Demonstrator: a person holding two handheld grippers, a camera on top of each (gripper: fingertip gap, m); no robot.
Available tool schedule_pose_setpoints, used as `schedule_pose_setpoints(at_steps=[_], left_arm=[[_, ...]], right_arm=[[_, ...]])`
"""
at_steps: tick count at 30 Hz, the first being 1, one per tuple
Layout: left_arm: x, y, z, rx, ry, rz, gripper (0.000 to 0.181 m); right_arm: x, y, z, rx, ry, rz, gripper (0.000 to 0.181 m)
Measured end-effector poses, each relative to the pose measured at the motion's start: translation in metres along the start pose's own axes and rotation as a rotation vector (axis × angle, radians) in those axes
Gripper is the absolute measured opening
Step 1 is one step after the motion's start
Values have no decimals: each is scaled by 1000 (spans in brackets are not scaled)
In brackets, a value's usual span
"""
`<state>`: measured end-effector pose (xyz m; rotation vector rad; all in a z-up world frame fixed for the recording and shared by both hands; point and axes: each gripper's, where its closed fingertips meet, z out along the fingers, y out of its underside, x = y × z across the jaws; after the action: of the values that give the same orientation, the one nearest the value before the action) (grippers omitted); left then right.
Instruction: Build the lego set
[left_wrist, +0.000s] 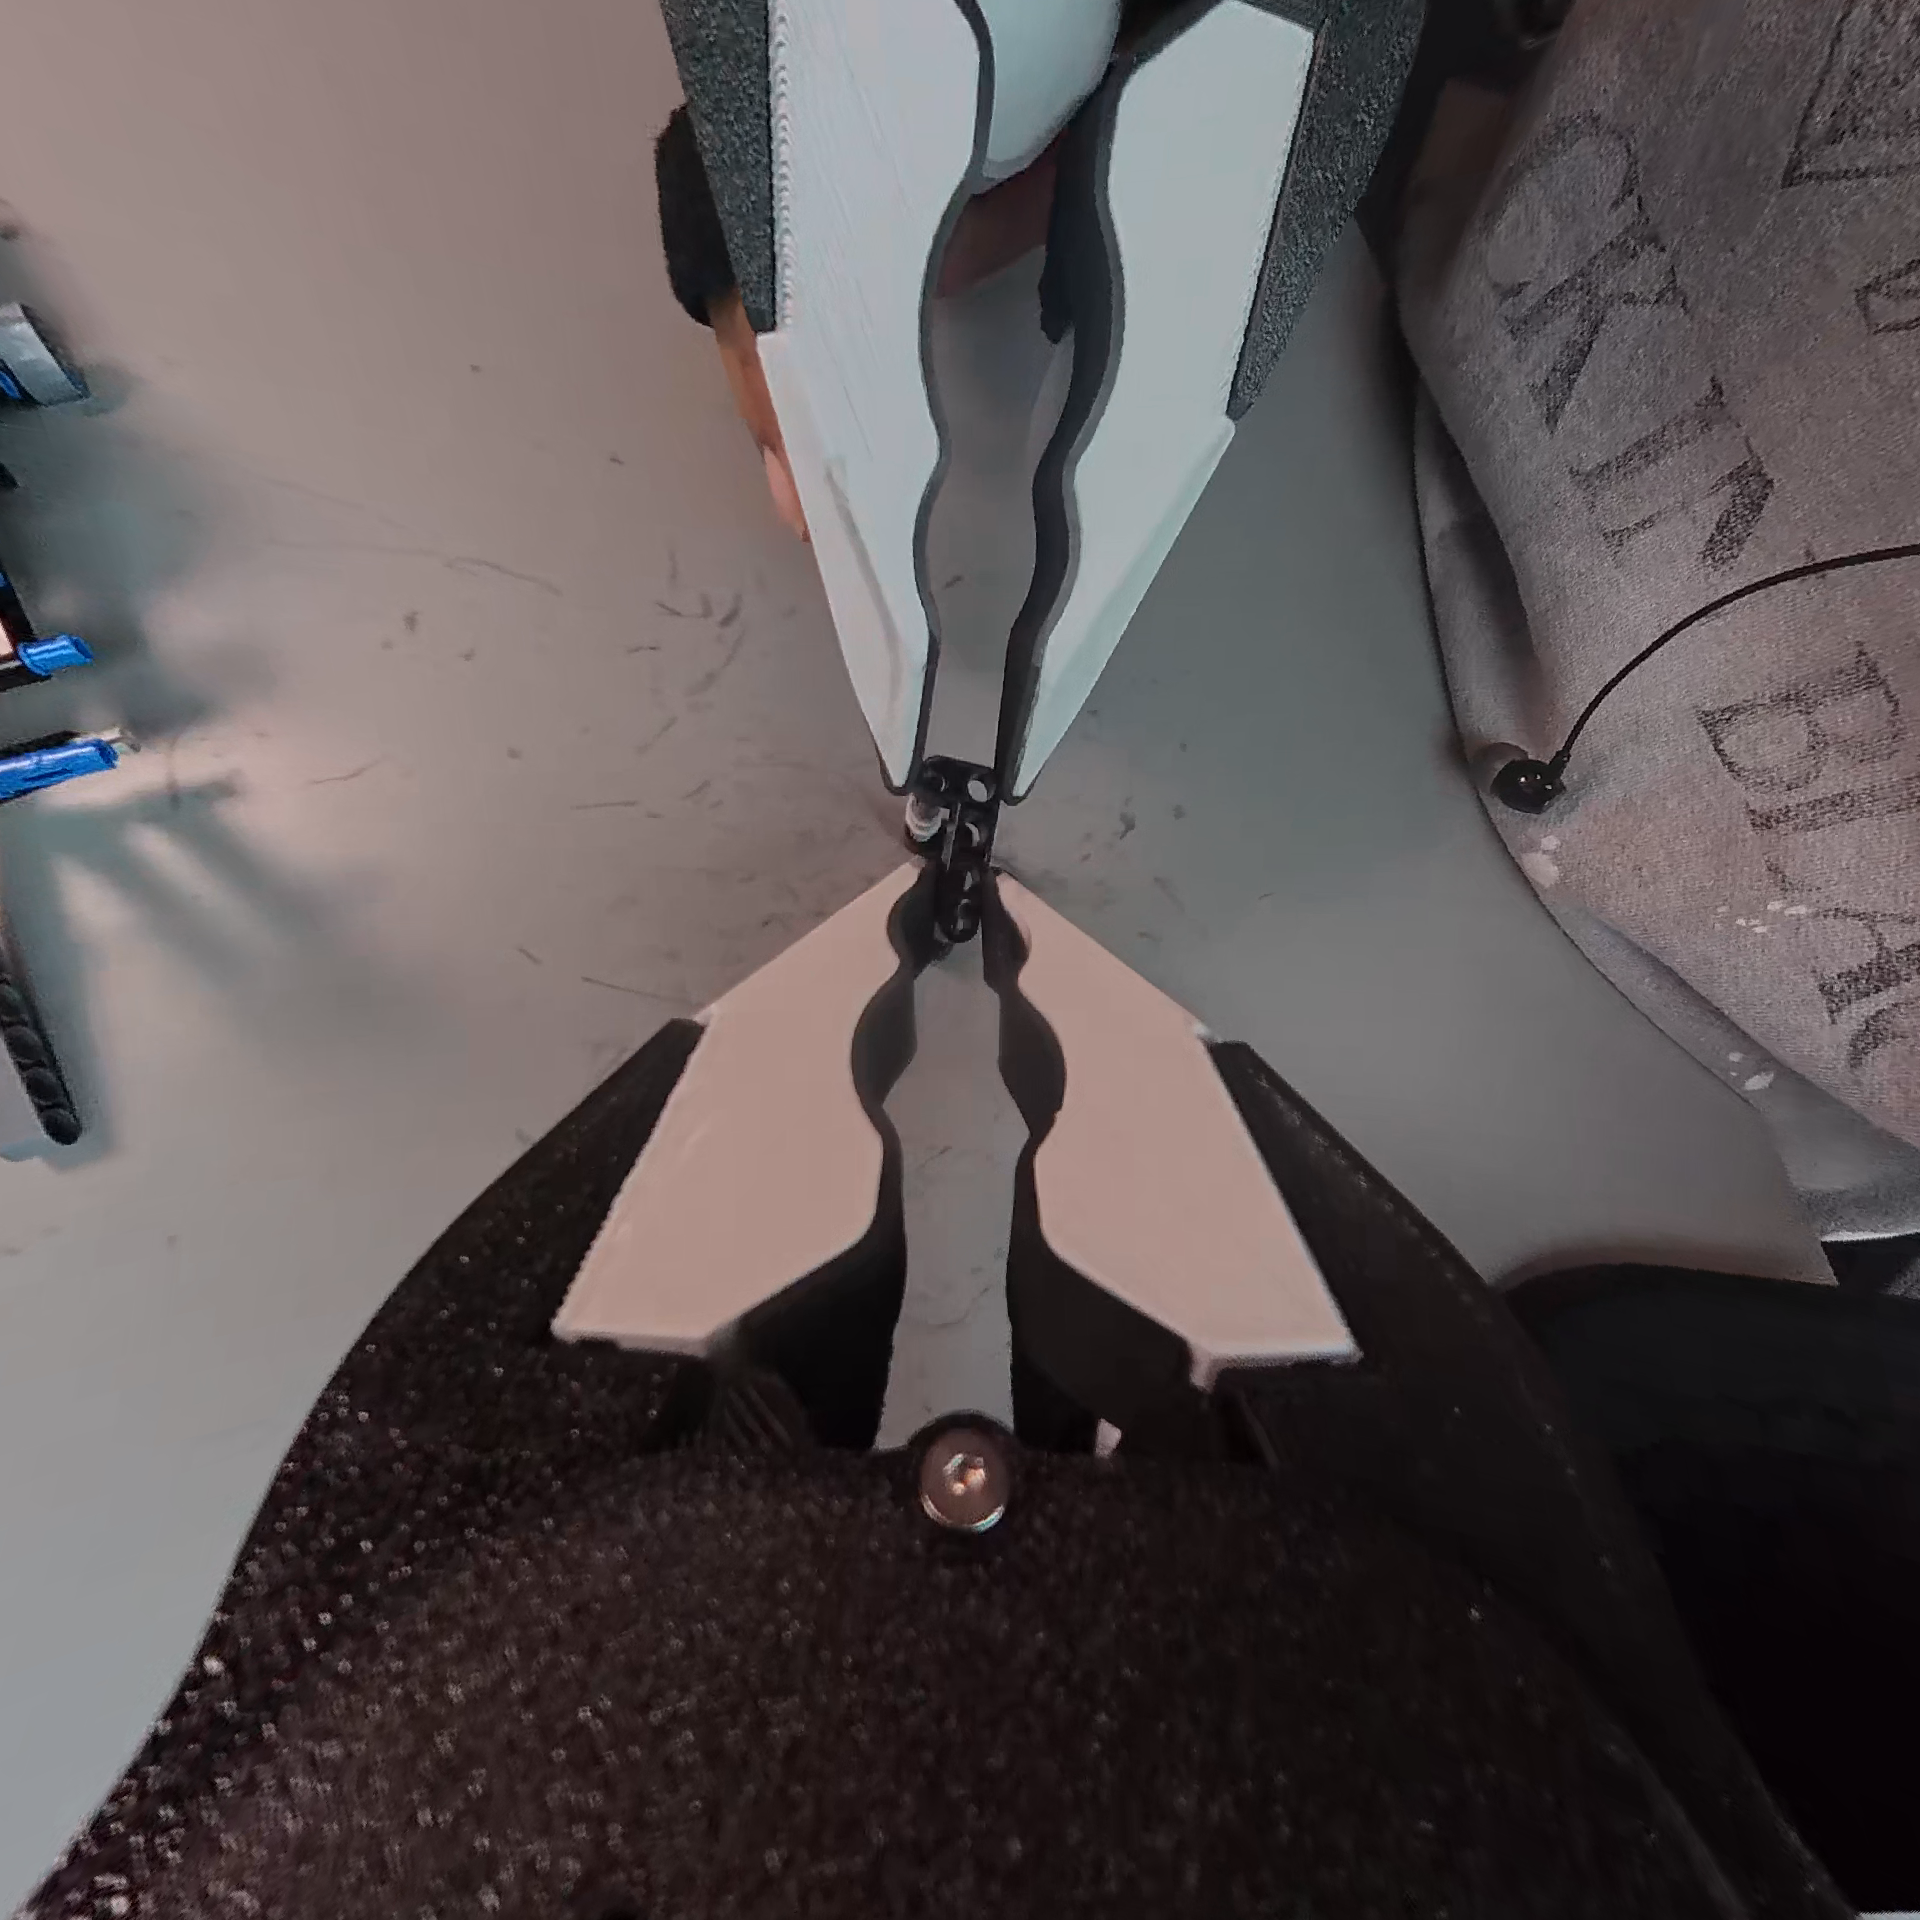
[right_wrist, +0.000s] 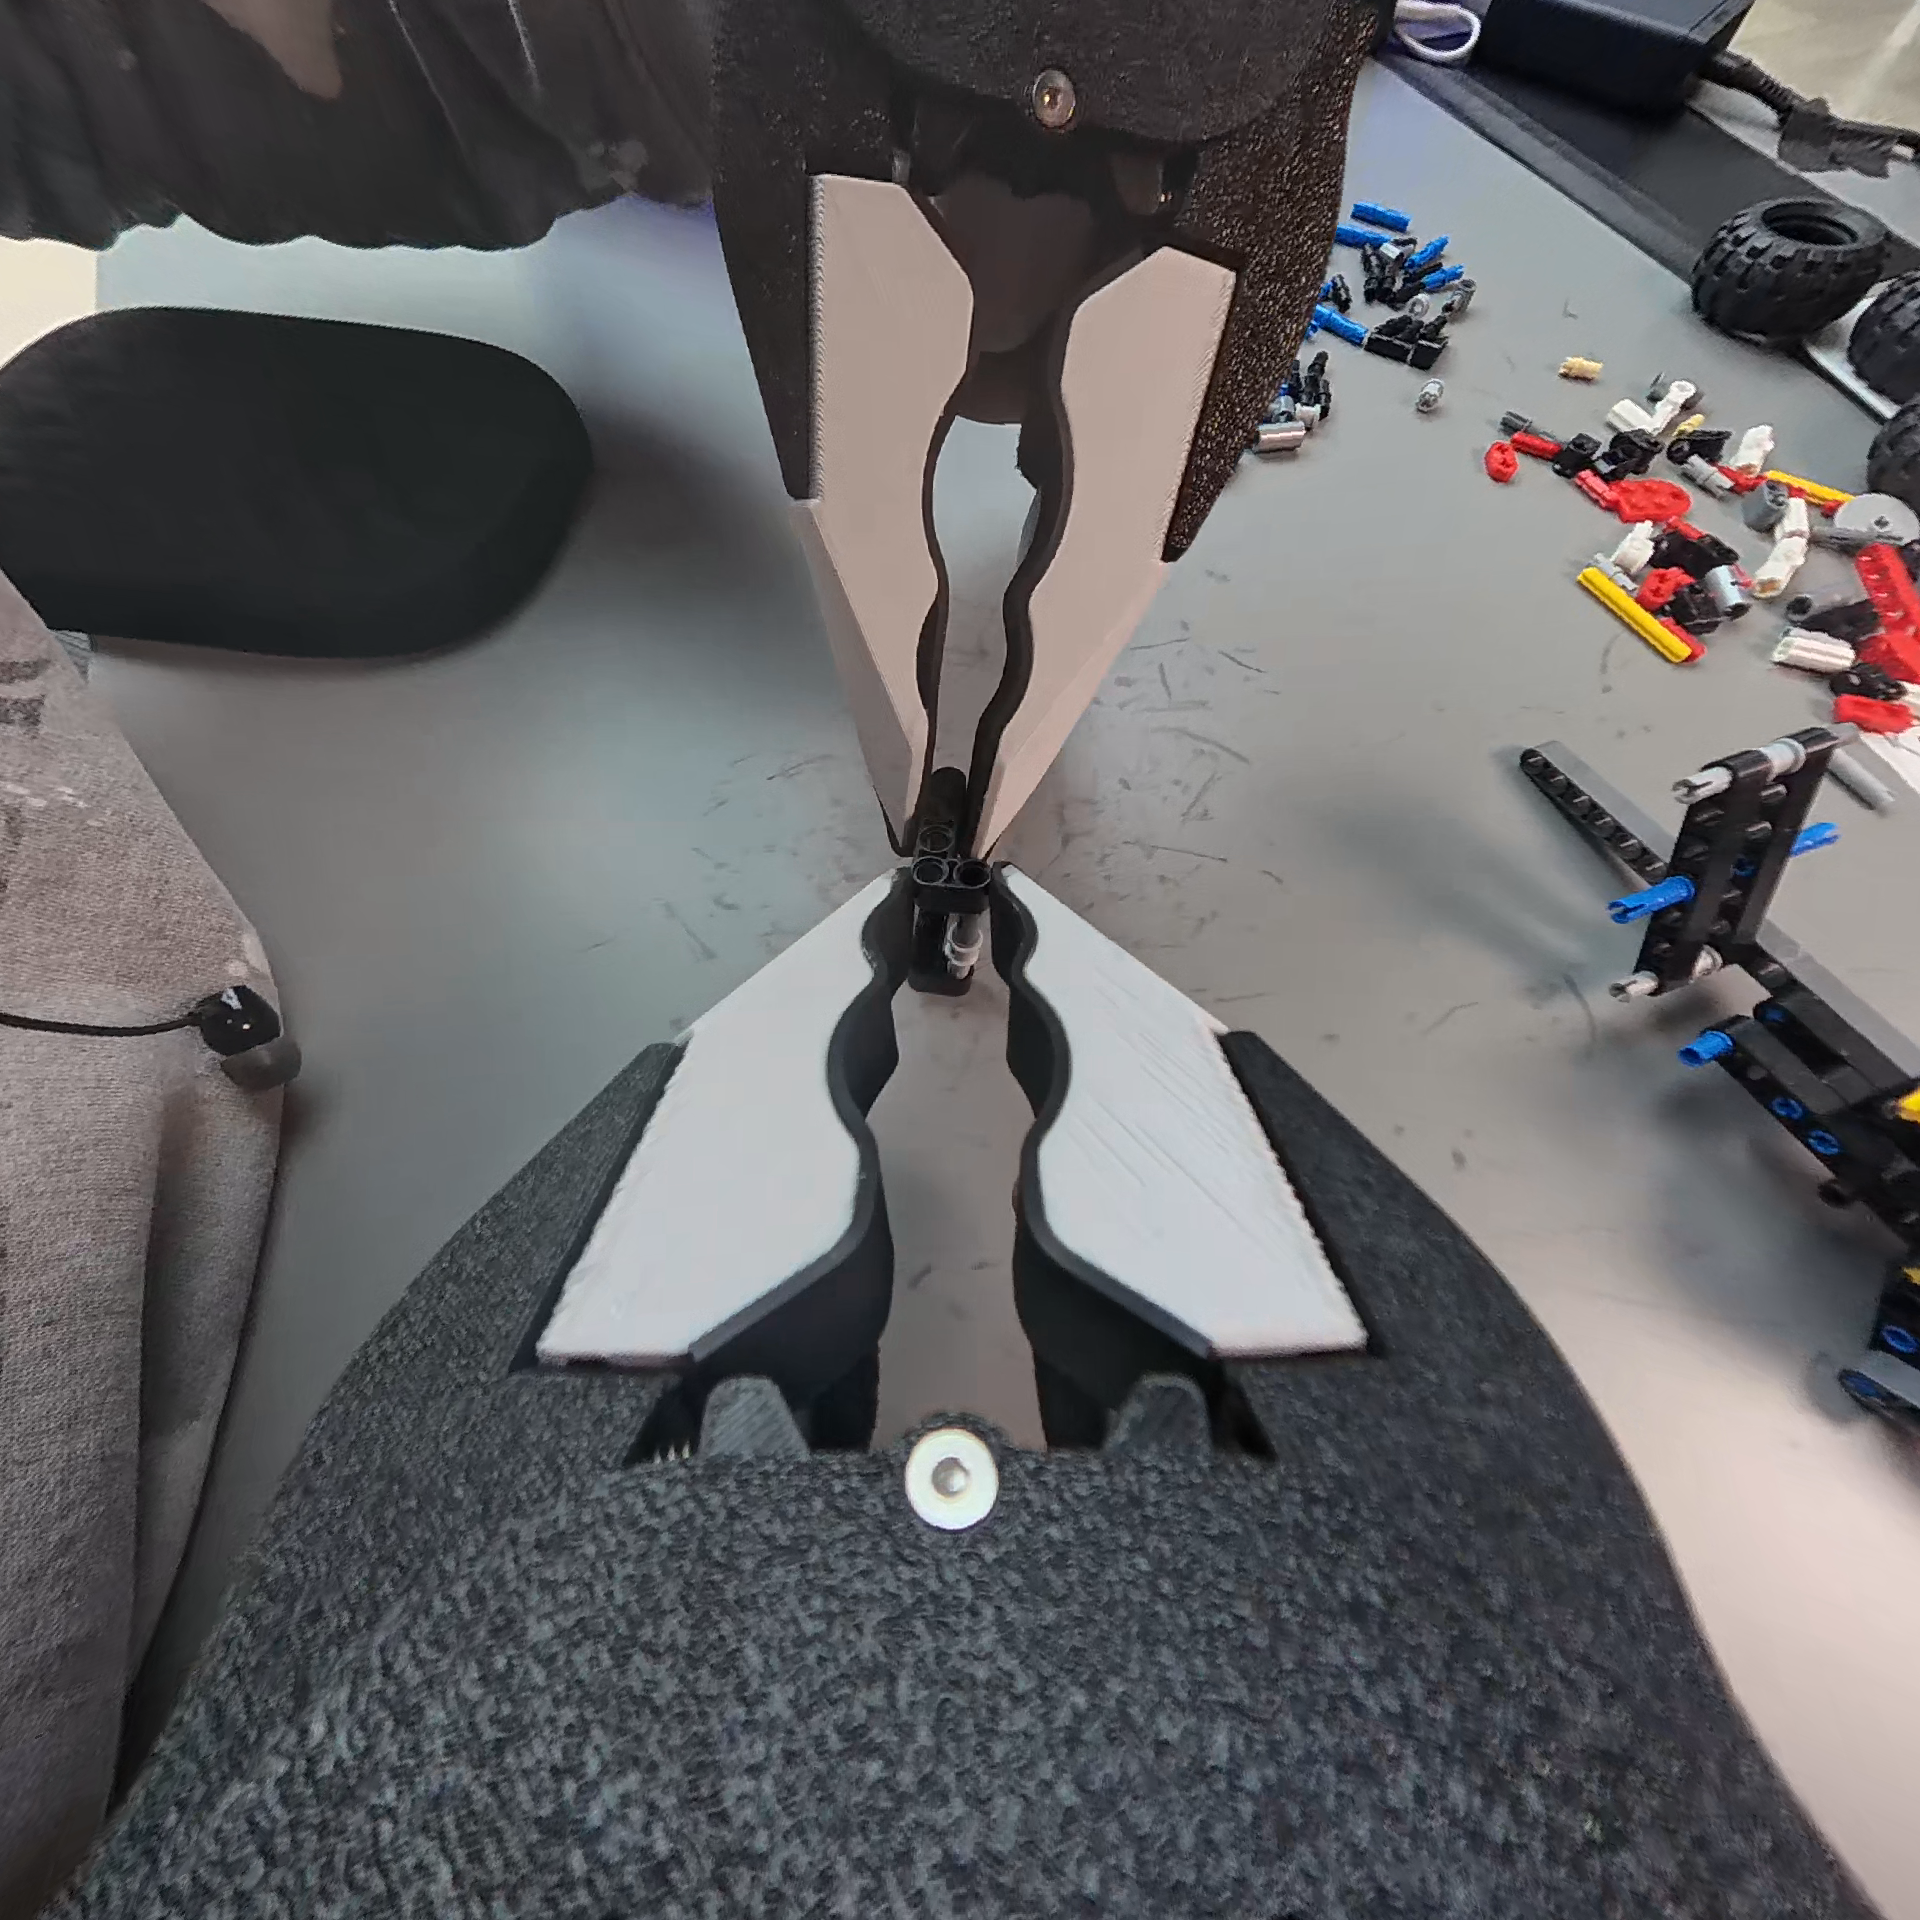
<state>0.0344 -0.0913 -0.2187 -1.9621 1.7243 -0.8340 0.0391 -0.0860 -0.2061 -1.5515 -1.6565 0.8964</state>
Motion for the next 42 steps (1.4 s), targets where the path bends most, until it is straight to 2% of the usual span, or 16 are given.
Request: schedule_pose_setpoints(at_steps=[16, 22, 42], left_arm=[[3, -4, -1, 0, 38, -22, 9], [6, -2, 4, -8, 57, -35, 9], [4, -5, 1, 40, -58, -25, 9]], right_arm=[[-2, 0, -3, 36, -45, 103, 15], [-4, 2, -3, 49, -107, 208, 15], [-4, 4, -3, -8, 20, -16, 15]])
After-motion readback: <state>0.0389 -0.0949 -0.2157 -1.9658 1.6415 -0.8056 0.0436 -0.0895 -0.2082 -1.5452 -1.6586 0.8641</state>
